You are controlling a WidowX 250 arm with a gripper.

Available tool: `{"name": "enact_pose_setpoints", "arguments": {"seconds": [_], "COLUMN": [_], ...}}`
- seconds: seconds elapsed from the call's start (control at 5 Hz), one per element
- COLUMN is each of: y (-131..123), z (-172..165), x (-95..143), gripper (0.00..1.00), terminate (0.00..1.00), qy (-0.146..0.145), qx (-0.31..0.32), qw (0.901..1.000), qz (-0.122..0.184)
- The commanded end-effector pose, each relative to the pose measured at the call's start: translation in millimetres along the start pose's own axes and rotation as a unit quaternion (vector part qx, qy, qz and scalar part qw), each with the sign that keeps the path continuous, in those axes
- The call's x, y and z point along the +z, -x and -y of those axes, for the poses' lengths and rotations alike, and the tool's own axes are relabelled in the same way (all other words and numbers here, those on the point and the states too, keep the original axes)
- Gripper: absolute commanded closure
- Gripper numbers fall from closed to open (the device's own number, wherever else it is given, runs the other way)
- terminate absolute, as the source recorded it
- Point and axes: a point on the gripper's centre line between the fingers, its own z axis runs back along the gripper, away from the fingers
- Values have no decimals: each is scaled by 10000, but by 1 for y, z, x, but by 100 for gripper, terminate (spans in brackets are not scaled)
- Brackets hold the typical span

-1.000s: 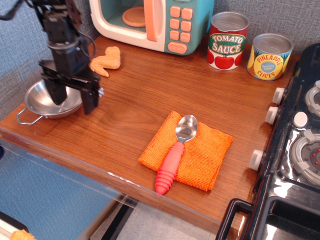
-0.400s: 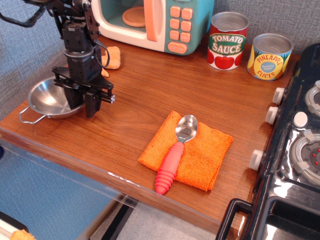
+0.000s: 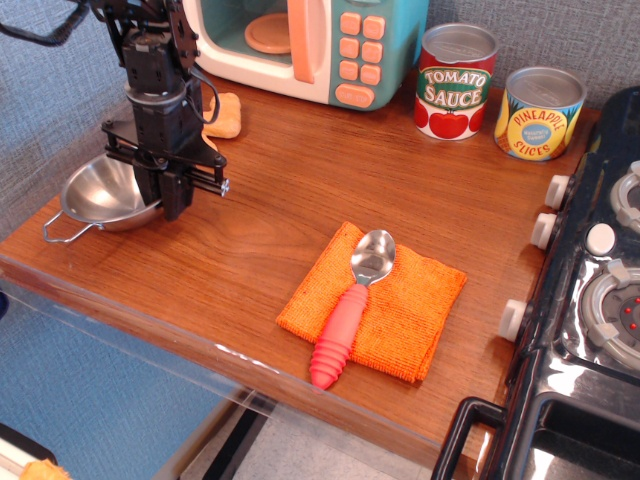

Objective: Slide the silver born behind the orange rag and in front of the canned goods.

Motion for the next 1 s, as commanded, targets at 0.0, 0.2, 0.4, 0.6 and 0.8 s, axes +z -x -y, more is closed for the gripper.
{"name": "enact_pose_setpoints", "arguments": {"seconds": [0.0, 0.2, 0.4, 0.6, 0.8], "y": [0, -19, -49, -81, -103], "z": [0, 38, 89, 144, 187], "x": [58, 91, 104, 103, 91], "gripper": [100, 100, 100, 100, 100], "terminate": [0, 0, 0, 0, 0], "qy": [-228, -150, 94, 208, 235], "qx": [559, 578, 300, -139, -459], "qw": [9956, 9922, 9924, 9931, 9935], "qz": [716, 1095, 1186, 1148, 1014]}}
